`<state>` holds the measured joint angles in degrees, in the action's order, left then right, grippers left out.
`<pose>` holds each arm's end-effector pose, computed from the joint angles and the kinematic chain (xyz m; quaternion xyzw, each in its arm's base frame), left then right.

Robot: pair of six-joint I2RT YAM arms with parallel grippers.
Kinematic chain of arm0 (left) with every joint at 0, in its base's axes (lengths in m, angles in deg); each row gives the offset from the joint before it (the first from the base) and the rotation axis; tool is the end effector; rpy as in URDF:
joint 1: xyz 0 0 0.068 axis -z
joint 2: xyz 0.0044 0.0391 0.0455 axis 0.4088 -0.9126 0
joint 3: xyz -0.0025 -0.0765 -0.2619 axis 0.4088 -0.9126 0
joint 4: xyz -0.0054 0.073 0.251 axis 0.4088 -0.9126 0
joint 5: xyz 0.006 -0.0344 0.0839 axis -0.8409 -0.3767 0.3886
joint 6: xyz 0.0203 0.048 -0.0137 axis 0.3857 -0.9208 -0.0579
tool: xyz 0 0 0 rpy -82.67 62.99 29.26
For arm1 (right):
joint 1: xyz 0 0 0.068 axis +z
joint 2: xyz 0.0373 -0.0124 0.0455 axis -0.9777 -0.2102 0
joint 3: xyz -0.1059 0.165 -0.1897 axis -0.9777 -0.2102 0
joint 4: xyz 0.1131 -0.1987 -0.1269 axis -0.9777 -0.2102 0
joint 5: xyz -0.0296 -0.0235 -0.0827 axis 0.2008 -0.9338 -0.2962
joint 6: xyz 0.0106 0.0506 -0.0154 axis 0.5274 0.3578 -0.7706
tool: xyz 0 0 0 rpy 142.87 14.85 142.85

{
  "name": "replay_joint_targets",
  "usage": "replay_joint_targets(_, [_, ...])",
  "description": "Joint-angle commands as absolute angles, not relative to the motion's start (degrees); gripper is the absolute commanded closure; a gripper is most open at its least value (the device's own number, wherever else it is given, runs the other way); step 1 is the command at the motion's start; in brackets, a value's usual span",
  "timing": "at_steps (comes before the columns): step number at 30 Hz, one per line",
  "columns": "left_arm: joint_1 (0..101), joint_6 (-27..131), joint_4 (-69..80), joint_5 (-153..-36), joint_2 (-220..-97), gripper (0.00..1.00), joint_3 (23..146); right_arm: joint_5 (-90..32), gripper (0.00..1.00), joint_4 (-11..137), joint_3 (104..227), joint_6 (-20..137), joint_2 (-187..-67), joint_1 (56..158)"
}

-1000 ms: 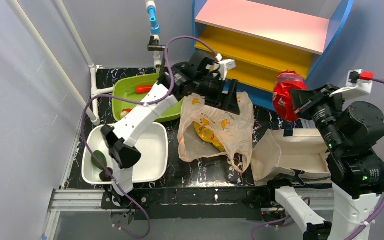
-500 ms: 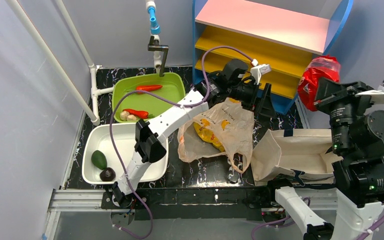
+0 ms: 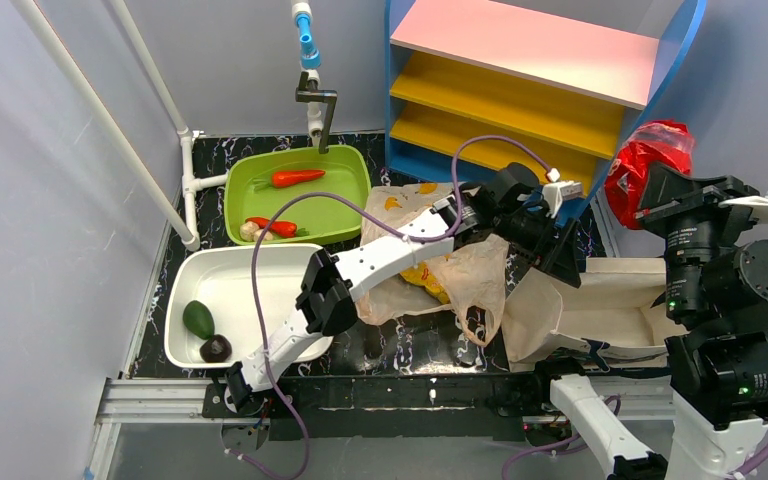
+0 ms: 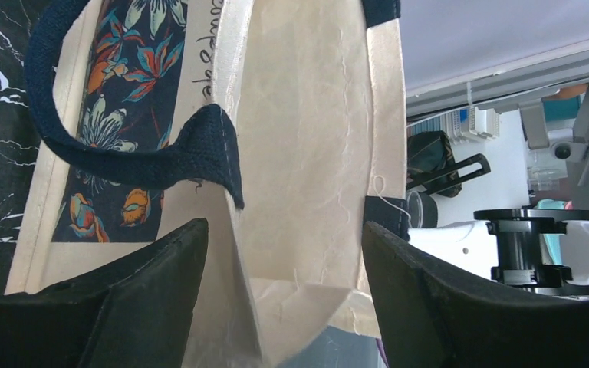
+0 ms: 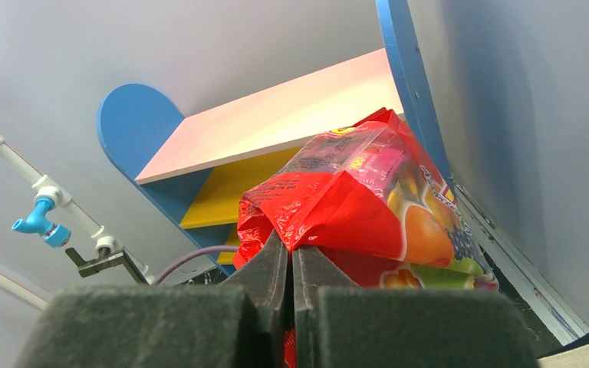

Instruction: Place the food into the grocery bag and tie it

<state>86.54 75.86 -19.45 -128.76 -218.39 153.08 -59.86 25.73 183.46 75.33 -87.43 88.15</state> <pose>0.2303 -0.4923 0.3498 0.3821 0.6825 -0.6068 0.1411 0.0308 -0.0090 0.5452 0.2321 0.5755 0.1078 0.7767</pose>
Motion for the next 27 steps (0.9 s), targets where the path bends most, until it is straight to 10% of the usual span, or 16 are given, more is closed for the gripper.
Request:
replay_joint_targets(1, [87.48, 72.96, -21.86, -126.07, -219.22, 0.29, 157.34, -60.57, 0.99, 34.16, 184.27, 74.6, -85.63, 88.24])
replay_joint_targets(6, [87.58, 71.89, -22.87, -124.84, -220.0, 0.46, 157.84, -60.62, 0.99, 33.45, 184.2, 74.46, -85.04, 88.25])
replay_joint_targets(11, [88.06, 70.73, -23.63, -123.19, -220.88, 1.0, 159.38, -60.29, 0.99, 33.24, 184.37, 74.24, -84.88, 88.24])
replay_joint_targets(27, [84.27, 71.9, -34.34, -100.06, -216.87, 1.0, 160.56, -62.49, 0.99, 26.94, 187.41, 75.17, -84.06, 88.24])
